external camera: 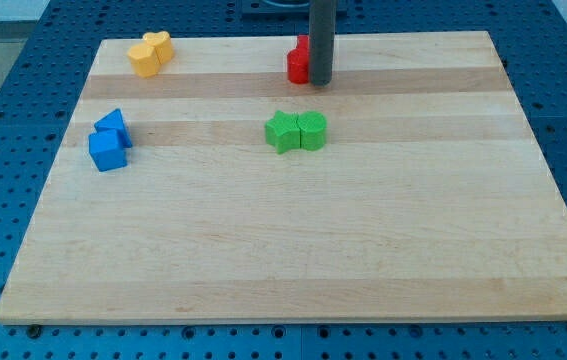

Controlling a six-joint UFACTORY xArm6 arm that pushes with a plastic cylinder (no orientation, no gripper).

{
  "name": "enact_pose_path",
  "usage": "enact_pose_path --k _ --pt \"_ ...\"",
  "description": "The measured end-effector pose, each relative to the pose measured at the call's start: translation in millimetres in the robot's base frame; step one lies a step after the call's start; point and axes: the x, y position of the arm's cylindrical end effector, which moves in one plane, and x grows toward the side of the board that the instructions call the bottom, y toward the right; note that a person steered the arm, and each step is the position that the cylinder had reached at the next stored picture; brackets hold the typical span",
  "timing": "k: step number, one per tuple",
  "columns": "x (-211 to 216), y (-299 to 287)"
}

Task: Place the arm diagonally to green star

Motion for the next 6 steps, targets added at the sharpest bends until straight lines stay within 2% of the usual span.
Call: enact_pose_path --k 2,3,4,6 --pt "4.0 0.2" --pt "20.0 0.1" --pt "28.8 -17.9" --pt "16.5 -100.3"
